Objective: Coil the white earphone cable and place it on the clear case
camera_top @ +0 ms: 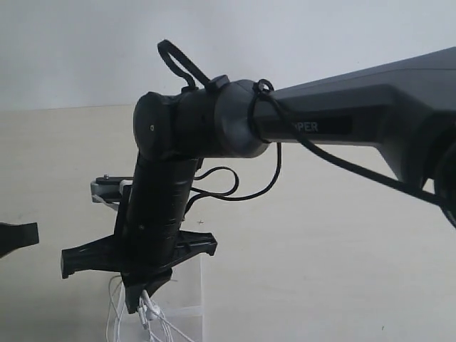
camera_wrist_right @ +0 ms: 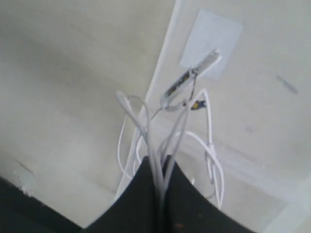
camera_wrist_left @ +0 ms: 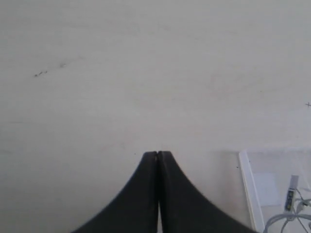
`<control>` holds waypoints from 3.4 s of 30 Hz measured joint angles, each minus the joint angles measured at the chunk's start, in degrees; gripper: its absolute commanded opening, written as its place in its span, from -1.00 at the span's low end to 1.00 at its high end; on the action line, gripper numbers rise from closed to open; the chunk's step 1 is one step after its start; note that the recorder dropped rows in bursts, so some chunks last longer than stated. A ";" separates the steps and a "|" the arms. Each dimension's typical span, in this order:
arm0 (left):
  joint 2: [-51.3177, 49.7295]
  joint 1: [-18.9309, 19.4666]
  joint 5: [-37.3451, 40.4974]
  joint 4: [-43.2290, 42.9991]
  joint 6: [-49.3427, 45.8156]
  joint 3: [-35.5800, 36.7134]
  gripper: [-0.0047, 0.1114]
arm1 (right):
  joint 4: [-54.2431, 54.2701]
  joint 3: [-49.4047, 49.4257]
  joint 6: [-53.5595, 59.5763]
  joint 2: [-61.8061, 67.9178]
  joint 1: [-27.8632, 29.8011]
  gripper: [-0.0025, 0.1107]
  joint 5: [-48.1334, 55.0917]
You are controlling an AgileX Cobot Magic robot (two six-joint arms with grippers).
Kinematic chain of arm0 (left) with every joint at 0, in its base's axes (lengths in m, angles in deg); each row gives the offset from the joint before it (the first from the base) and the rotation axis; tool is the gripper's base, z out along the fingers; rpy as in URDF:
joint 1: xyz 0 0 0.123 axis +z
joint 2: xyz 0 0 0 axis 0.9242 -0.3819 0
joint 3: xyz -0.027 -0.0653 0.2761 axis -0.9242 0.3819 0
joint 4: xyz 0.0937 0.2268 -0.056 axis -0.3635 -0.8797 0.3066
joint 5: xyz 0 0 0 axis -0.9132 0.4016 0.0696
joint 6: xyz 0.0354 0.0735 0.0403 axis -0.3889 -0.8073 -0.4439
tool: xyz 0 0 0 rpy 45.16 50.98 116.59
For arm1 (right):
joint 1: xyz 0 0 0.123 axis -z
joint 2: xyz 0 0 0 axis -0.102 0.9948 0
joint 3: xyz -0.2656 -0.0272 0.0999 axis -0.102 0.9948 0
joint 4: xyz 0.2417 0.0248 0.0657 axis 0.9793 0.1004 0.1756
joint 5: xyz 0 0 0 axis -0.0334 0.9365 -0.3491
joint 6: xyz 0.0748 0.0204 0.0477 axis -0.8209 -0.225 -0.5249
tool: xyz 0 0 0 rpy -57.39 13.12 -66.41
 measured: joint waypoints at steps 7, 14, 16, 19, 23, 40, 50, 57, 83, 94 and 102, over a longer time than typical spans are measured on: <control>0.00 0.00 -0.11 0.00 0.00 0.00 -0.92 | -4.98 -0.14 -0.14 0.54 0.00 -0.96 -5.23; 0.00 0.00 -0.32 0.00 0.00 0.00 -0.92 | -10.36 -0.14 -3.08 0.54 0.00 -0.96 -3.50; 0.00 0.00 -0.44 0.00 0.00 0.00 -0.92 | -11.05 -0.14 -4.94 0.54 0.00 -0.96 -3.50; 0.00 0.00 -0.44 0.00 0.00 0.00 -0.92 | -12.39 -0.14 -8.15 0.54 0.00 -0.96 -3.50; 0.00 0.00 -0.44 0.00 0.00 0.00 -0.92 | -12.90 -0.14 -9.49 0.54 0.00 -0.68 -3.50; 0.00 0.00 -0.44 0.00 0.00 0.00 -0.92 | -8.13 -0.14 -11.61 0.54 0.00 -0.16 4.96; 0.00 0.00 -0.44 0.00 0.00 0.00 -0.92 | -9.01 -0.14 -10.63 0.54 0.00 -0.16 6.68; 0.00 0.00 -0.44 0.00 0.00 0.00 -0.92 | -9.50 -3.23 -9.73 0.54 0.00 0.12 7.45; 0.00 0.00 1.61 -1.01 0.00 0.13 -0.92 | -25.59 -6.66 -9.40 0.42 0.00 -0.62 9.03; 0.00 0.00 5.78 -6.03 2.27 0.22 -0.92 | -45.45 -6.77 -9.02 -8.88 3.04 -0.96 9.03; 0.00 0.00 5.98 -6.15 2.49 0.22 -0.92 | -52.14 -6.77 -9.02 -14.56 4.87 -0.96 9.03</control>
